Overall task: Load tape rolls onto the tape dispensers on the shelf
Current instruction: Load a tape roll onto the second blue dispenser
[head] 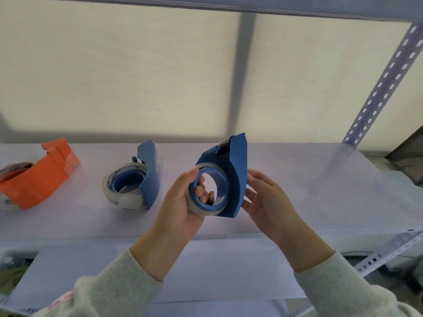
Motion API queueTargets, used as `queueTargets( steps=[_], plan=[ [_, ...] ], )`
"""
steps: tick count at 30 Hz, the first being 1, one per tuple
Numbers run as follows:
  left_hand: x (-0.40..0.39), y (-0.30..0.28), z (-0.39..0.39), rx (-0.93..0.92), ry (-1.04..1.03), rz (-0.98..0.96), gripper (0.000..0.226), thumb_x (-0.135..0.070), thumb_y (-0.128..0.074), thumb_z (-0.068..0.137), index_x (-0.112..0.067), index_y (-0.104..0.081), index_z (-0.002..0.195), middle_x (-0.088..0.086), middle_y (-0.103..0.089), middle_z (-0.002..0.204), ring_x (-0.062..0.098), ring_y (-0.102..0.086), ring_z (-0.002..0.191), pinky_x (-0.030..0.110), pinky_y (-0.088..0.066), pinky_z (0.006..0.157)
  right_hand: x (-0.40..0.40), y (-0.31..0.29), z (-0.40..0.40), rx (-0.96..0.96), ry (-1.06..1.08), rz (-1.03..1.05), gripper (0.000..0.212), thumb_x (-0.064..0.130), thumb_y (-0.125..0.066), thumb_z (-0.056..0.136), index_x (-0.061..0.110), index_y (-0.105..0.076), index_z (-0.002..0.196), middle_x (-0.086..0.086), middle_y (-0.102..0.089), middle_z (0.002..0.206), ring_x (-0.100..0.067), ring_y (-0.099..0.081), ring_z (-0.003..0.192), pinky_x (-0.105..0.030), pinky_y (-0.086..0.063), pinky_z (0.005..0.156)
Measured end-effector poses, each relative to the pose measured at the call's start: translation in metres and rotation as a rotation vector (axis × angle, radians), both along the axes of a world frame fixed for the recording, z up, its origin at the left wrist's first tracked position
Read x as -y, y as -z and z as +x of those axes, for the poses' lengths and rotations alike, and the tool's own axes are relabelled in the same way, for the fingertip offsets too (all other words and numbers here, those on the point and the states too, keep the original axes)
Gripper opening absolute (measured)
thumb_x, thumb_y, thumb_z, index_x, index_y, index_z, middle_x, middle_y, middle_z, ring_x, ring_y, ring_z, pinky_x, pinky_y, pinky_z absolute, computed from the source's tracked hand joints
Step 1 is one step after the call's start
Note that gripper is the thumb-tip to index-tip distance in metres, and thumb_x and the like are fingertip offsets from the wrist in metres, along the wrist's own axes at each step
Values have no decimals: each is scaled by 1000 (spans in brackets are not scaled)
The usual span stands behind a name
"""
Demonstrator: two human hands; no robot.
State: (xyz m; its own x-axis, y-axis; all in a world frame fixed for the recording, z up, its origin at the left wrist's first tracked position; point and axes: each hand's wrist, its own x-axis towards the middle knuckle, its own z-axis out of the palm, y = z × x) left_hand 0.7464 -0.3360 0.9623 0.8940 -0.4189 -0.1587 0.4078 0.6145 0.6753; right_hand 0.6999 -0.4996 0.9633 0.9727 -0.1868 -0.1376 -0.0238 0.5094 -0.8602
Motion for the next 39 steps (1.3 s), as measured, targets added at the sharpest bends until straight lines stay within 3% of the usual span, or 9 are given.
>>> queueTargets(
  steps=[3,9,14,17,20,25,29,35,39],
  plan=[
    [7,6,3,-37,-11,-24,20,-29,-62,74,-14,-57,63,-5,-49,41,8,-47,38,24,-51,58,-2,4,-2,-28,2,89,23,11,-50,95,8,-66,112,-6,-70,102,-22,-65,91,-35,-55,76],
    [14,15,8,-104,-14,-115,18,-30,-63,74,-15,-57,65,-6,-52,42,8,-50,39,25,-51,62,-12,14,-7,-19,-1,330,29,17,-52,91,10,-69,113,-5,-67,112,-24,-61,101,-36,-51,84],
    [19,17,14,-114,-18,-144,18,-30,-63,75,-16,-57,65,-6,-54,42,8,-51,40,25,-48,71,-26,18,-13,83,-40,119,36,23,-54,92,16,-62,127,0,-65,121,-19,-58,109,-38,-44,98],
    [24,19,16,-100,22,-70,19,-30,-63,78,-16,-58,66,-4,-55,48,11,-53,47,31,-47,79,-25,16,-13,126,-32,-27,40,19,-58,88,15,-60,128,-6,-65,119,-18,-59,104,-38,-44,96],
    [30,19,18,-32,56,94,26,-34,-57,88,-14,-61,72,1,-56,63,14,-57,58,34,-52,71,-21,18,-11,85,47,-126,39,8,-63,86,12,-61,124,-9,-70,112,-17,-66,96,-35,-50,91],
    [45,15,30,167,-23,655,44,-54,-52,82,-12,-60,93,1,-56,72,14,-55,66,33,-45,70,-6,19,-4,-21,196,-349,32,14,-65,83,21,-66,115,-4,-73,103,-19,-66,90,-40,-52,85],
    [46,13,41,418,-91,1070,37,-48,-43,93,-15,-52,80,-3,-51,73,16,-47,69,31,-38,63,8,17,5,-73,199,-477,24,17,-65,85,31,-69,104,1,-72,100,-20,-66,94,-44,-54,87],
    [47,9,59,541,72,1340,45,-42,-37,98,-12,-53,67,1,-50,68,23,-47,70,34,-36,67,23,10,16,-137,164,-630,37,21,-65,86,26,-63,122,3,-70,108,-16,-66,98,-39,-56,88],
    [48,11,61,515,105,1385,47,-38,-39,97,-14,-49,58,1,-49,63,23,-47,68,32,-35,65,24,8,18,-147,112,-781,19,24,-60,89,41,-60,98,8,-69,99,-10,-64,92,-30,-54,80]
  ],
)
